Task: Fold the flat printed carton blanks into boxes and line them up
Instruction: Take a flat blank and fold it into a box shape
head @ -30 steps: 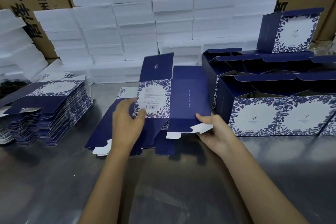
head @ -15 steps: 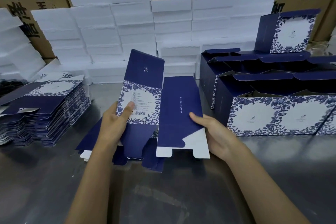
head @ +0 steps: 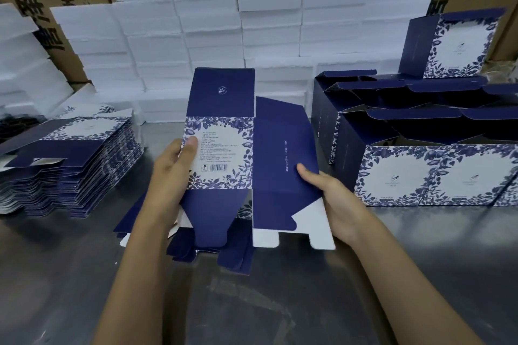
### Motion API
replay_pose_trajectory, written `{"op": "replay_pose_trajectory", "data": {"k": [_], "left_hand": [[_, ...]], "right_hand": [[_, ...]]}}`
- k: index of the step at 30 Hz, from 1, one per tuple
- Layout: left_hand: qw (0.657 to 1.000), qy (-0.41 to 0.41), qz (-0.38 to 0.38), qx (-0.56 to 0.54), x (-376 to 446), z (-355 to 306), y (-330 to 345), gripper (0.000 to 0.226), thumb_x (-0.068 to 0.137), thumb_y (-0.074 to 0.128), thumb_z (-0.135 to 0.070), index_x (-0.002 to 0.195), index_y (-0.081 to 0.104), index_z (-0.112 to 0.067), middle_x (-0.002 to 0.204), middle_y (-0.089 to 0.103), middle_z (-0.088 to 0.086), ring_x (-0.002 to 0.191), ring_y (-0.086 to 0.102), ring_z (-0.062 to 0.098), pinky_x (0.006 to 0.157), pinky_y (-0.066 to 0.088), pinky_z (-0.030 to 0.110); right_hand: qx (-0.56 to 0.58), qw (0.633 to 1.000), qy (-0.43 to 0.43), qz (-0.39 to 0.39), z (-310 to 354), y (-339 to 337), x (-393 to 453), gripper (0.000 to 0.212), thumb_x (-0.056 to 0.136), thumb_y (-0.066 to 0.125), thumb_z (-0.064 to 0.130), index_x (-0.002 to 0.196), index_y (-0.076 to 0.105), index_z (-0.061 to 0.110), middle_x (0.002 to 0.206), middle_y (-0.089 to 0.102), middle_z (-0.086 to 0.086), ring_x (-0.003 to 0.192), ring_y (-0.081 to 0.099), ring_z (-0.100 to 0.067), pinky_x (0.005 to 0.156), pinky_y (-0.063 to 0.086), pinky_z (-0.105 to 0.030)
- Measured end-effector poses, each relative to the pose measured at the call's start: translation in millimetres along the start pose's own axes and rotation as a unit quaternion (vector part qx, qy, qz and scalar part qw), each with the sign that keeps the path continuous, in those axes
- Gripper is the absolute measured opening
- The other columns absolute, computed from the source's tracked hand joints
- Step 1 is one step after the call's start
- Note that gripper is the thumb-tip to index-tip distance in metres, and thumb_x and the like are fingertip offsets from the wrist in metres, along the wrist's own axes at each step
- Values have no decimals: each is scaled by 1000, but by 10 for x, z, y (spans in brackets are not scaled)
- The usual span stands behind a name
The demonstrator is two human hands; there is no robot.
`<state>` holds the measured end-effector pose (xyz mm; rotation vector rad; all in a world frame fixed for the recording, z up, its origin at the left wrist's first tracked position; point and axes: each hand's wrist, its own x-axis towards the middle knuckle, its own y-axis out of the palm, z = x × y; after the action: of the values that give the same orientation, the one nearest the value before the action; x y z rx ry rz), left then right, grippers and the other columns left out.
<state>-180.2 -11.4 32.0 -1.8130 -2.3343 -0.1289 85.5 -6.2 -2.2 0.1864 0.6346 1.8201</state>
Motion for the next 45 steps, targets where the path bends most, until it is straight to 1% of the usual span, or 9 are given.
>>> {"op": "replay_pose_trajectory", "data": {"k": [5, 10, 15, 26, 30, 35, 38, 42, 45], "left_hand": [[997, -57, -1, 48, 26, -1, -26, 24, 94, 53, -59, 91, 67, -40, 88, 73, -13, 80, 71, 14, 64, 46, 28], [996, -26, 35, 83, -23, 42, -63, 19, 99, 51, -53, 88, 67, -50, 79, 68, -39, 71, 64, -19, 59, 45, 8], [994, -72, 64, 53, -32, 38, 10, 29, 97, 54, -54, 107, 72, -33, 98, 78, -12, 88, 75, 10, 73, 53, 32], [997, -50, -56, 30, -36, 87, 148, 33, 100, 49, -53, 85, 74, -38, 84, 76, -20, 74, 72, 0, 66, 48, 27], [992, -44, -68, 100, 10, 163, 161, 31, 95, 62, -46, 118, 59, -24, 104, 71, 0, 96, 69, 21, 80, 53, 38], [973, -19, 119, 199, -56, 65, 263, 98, 78, 84, -28, 153, 23, -44, 161, 28, -9, 144, 33, 14, 117, 31, 37], [941, -35, 263, 212, -133, 18, 332, 103, 76, 86, -27, 146, 19, -64, 165, -4, -22, 151, 5, 1, 109, 24, 23], [956, 24, 259, 136, -216, -13, 448, 92, 84, 78, -14, 145, 29, -63, 159, 16, -33, 145, 6, -14, 119, 23, 25], [966, 76, 227, 93, -223, -83, 470, 72, 88, 73, -29, 141, 38, -62, 151, 35, -37, 147, 20, -7, 117, 29, 32]], "right_hand": [[-56, 998, -8, -18, 29, -47, -24, 35, 92, 66, 24, 124, 68, 8, 114, 76, -10, 98, 75, -23, 71, 60, -28], [-18, 999, 35, 28, 51, -63, -85, 26, 82, 78, 29, 104, 81, 15, 117, 75, -11, 101, 75, -26, 75, 61, -35], [-34, 997, -39, -50, 30, -30, -17, 27, 102, 57, 29, 119, 72, 15, 115, 76, -7, 99, 75, -22, 72, 62, -34], [-105, 990, -56, -73, 59, -135, 17, 19, 97, 66, 32, 107, 77, 22, 109, 78, -6, 97, 76, -26, 72, 62, -32], [-110, 986, -69, -102, 57, -86, 24, 15, 97, 65, 33, 102, 77, 25, 103, 79, -3, 90, 77, -25, 65, 61, -33], [-60, 991, -37, -115, 107, -126, -11, 20, 94, 68, 36, 105, 75, 21, 100, 79, -5, 83, 78, -24, 58, 60, -31], [-22, 997, -30, -71, 108, -101, -20, 35, 94, 62, 48, 104, 81, 20, 113, 77, -6, 95, 76, -23, 71, 56, -36], [52, 994, -98, 8, 115, -39, -7, 45, 101, 46, 47, 128, 69, 20, 133, 68, -7, 119, 65, -26, 97, 49, -44], [10, 989, -138, 57, 99, -13, -10, 32, 95, 43, 26, 93, 74, 23, 109, 70, -5, 97, 63, -24, 78, 54, -32]]}}
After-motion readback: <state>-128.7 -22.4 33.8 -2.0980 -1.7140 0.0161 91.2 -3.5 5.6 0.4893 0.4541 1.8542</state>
